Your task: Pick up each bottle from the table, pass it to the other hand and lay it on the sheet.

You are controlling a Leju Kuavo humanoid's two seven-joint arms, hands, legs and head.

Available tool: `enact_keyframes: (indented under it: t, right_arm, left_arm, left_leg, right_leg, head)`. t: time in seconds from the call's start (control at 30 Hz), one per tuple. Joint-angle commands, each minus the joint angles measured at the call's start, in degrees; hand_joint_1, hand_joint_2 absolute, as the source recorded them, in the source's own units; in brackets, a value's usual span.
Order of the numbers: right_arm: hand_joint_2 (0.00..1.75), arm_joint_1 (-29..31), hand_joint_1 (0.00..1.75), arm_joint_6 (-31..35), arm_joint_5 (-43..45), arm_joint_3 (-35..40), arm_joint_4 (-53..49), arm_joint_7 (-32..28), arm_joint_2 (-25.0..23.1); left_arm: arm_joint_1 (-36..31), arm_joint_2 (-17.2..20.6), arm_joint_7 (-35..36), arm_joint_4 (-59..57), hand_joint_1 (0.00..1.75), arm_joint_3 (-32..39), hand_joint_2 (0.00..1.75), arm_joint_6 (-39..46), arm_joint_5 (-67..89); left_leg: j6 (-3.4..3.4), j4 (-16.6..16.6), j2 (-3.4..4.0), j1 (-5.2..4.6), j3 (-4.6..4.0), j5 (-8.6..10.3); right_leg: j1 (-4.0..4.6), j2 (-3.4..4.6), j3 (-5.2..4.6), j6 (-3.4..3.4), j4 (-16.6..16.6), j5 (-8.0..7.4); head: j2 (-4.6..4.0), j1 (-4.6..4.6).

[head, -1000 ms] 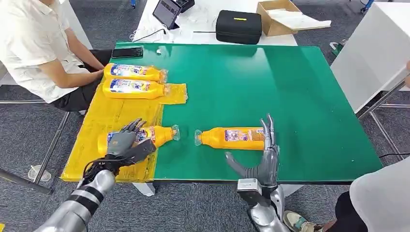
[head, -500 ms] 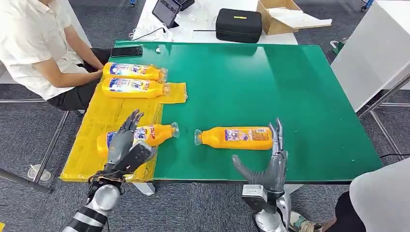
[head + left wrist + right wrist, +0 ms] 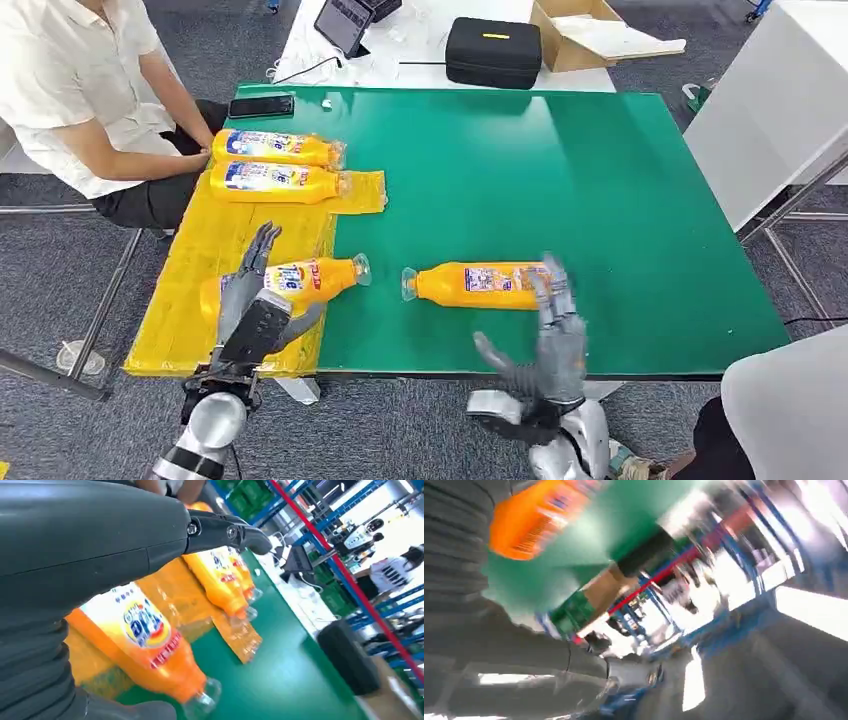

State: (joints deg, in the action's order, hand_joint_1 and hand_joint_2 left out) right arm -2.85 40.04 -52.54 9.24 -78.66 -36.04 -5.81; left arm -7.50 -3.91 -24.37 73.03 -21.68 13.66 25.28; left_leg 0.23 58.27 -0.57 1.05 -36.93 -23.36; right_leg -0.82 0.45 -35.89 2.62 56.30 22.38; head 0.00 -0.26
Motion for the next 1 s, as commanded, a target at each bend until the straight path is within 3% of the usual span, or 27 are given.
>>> enact_keyframes:
  t: [0.03, 0.3, 0.47, 0.7, 1.0]
  right_arm:
    - [1.75, 10.5, 0.0, 0.0, -16.0, -16.1, 22.1, 4.1, 7.9]
    - [1.75, 17.5, 0.0, 0.0, -22.4, -17.9, 30.3, 9.1, 11.3]
    - [1.75, 19.0, 0.0, 0.0, -20.6, -18.0, 34.1, 7.1, 10.5]
    - [1.75, 23.4, 0.0, 0.0, -16.8, -15.6, 40.4, 3.5, 5.2]
    - [1.75, 25.2, 0.0, 0.0, -13.3, -10.5, 42.6, 0.3, 5.0]
  left_arm:
    - [-1.0, -11.2, -2.1, -9.1, 0.0, -2.1, 1.75, 12.1, -17.9]
    - [-3.4, -10.1, -4.0, -13.5, 0.0, -10.1, 1.75, 13.0, -21.2]
    - [-3.5, -9.9, -4.7, -11.9, 0.0, -12.5, 1.75, 13.8, -21.7]
    - [-5.3, -9.6, -4.8, -12.4, 0.0, -15.5, 1.75, 16.3, -20.8]
    - [-5.8, -9.6, -4.9, -12.3, 0.0, -18.3, 1.75, 16.4, -19.3]
  left_leg:
    - [0.15, -0.1, -0.28, -0.07, 0.15, 0.03]
    - [0.23, 0.0, -0.28, -0.32, 0.16, 0.05]
    - [0.26, 0.0, -0.25, -0.27, 0.18, 0.03]
    - [0.24, 0.0, 0.04, -0.23, 0.16, 0.01]
    - [0.27, 0.0, -0.05, -0.22, 0.14, 0.03]
  right_leg:
    - [-0.05, -0.28, 0.32, 0.05, -0.2, 0.06]
    - [-0.29, -0.19, 0.28, 0.1, -0.1, -0.06]
    - [-0.23, -0.18, 0.29, 0.09, -0.1, -0.02]
    - [-0.18, 0.11, 0.19, 0.05, -0.1, -0.08]
    - [-0.16, 0.0, 0.22, 0.05, -0.1, -0.03]
  head:
    - [0.0, 0.02]
    - [0.0, 0.02]
    - [0.0, 0.02]
    - [0.0, 0.0]
    - [0.0, 0.0]
